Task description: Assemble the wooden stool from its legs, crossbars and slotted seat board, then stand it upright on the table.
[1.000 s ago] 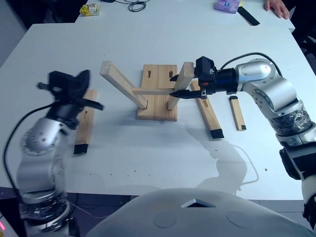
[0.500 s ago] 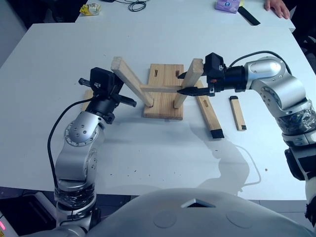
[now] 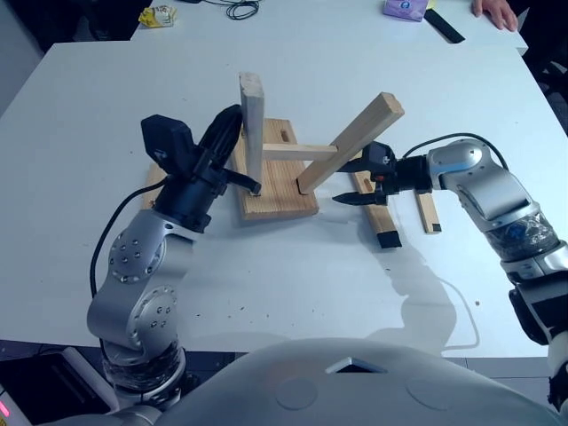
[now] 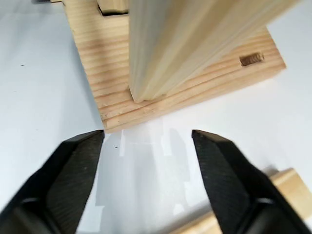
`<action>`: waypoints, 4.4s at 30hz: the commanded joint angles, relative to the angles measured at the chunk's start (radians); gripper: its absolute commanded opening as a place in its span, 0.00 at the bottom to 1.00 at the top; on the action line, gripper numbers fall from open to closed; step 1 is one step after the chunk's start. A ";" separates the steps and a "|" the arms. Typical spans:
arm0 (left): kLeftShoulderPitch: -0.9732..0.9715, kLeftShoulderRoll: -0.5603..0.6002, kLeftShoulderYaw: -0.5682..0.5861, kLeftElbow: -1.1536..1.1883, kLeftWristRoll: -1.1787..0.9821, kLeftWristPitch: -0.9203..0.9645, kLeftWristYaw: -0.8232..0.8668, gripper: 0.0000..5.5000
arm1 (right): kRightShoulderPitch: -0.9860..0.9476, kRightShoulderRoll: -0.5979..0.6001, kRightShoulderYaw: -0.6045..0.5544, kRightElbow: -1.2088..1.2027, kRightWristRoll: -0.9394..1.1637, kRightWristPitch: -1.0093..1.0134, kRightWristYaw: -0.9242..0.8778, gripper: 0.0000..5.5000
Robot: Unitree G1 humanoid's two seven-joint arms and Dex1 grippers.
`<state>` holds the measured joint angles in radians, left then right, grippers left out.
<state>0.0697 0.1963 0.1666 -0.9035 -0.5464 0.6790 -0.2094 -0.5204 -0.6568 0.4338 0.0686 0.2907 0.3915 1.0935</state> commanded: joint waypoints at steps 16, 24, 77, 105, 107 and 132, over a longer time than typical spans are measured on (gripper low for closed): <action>0.083 0.024 0.268 0.142 -0.123 -0.146 0.067 0.00 | 0.045 -0.026 -0.256 0.054 -0.102 -0.011 -0.174 0.82; 0.085 0.030 0.304 0.211 -0.153 -0.188 0.085 0.00 | -0.054 0.100 -0.493 -0.134 -0.015 0.093 -0.457 0.82; -0.667 0.213 0.024 0.018 -0.658 0.144 0.608 0.00 | -0.256 0.365 -0.524 -0.451 0.307 0.457 -0.889 0.82; -0.284 0.323 0.244 0.204 -0.528 -0.011 0.658 0.00 | -0.212 0.216 -0.525 -0.208 0.271 0.466 -0.731 0.82; -0.155 0.322 0.180 0.267 -0.379 0.001 0.648 0.00 | -0.154 0.147 -0.397 -0.107 0.094 0.315 -0.700 0.82; 0.109 0.088 -0.282 0.438 0.111 0.030 0.337 0.00 | 0.198 0.062 -0.032 -0.168 -0.270 0.032 -0.345 0.71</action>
<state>0.1701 0.2895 -0.1447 -0.4489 -0.4620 0.7062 0.1298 -0.3436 -0.5957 0.4307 -0.0658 0.0011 0.4033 0.7411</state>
